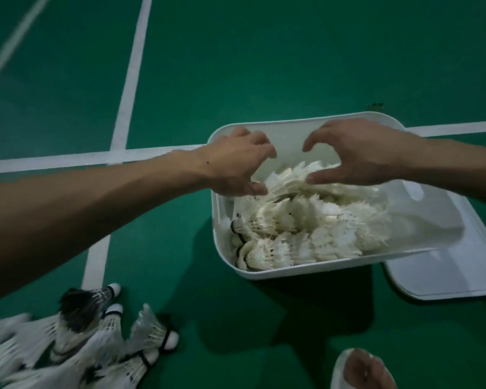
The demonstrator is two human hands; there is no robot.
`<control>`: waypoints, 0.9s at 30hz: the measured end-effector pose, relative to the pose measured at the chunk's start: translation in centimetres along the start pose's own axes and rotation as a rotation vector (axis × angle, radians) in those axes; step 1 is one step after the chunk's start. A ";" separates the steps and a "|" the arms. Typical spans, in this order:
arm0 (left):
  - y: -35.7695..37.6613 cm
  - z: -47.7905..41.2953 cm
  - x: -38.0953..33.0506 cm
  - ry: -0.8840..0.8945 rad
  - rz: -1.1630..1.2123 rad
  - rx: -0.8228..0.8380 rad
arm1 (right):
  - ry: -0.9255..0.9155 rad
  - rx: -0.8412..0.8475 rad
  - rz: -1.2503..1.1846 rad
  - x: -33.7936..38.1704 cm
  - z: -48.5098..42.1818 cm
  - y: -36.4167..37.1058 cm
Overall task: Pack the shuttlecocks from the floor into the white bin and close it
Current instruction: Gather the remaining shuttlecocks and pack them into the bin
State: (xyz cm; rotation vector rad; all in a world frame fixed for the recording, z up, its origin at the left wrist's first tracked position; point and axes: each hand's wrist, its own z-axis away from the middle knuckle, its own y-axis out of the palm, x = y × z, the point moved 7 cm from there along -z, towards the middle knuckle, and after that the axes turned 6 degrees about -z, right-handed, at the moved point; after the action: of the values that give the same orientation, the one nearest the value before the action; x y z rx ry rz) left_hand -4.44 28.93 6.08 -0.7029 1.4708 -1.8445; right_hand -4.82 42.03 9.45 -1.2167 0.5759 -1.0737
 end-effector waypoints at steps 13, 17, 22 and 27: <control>1.1 12.5 14.0 -0.458 0.306 -0.084 | -0.272 -0.161 -0.144 15.9 -7.8 -2.1; 6.6 18.3 16.4 -0.550 0.369 0.099 | -0.379 -0.109 -0.178 21.9 -9.3 0.6; 13.4 25.3 15.6 -0.587 0.529 0.330 | -0.460 0.085 -0.224 27.9 -9.1 7.3; 16.9 29.4 11.8 -0.433 0.699 0.304 | -0.522 0.315 -0.189 31.2 -7.1 14.0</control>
State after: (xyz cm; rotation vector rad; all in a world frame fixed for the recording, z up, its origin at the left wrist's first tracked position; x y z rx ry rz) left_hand 13.15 -0.69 -3.83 -0.3397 0.9524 -1.2327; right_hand 7.29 10.78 -0.32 -1.2206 -0.1097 -0.9082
